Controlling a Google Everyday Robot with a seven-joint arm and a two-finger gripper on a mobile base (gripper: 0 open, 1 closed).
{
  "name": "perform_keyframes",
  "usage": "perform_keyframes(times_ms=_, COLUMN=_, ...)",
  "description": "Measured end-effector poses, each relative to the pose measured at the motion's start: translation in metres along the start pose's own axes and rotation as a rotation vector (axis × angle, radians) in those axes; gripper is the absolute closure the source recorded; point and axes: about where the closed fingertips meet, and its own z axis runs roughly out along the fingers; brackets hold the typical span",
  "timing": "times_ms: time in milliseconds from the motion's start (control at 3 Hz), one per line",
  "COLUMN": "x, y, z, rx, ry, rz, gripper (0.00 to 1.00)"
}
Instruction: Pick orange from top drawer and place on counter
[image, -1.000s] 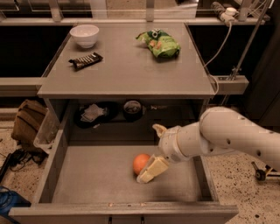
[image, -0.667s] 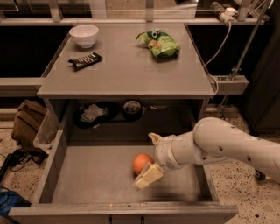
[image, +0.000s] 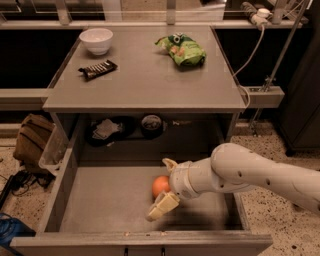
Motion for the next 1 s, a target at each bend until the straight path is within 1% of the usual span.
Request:
perform_keyframes(times_ms=333, x=-0.004, y=-0.017, z=0.022, rx=-0.022, ry=-0.006, rz=-0.043, gripper=0.00)
perform_keyframes(times_ms=667, x=-0.001, y=-0.025, z=0.033, rx=-0.037, ry=0.002, rz=-0.057, gripper=0.18)
perform_keyframes(times_ms=1000, x=-0.001, y=-0.025, z=0.034, rx=-0.038, ry=0.002, rz=-0.058, gripper=0.42)
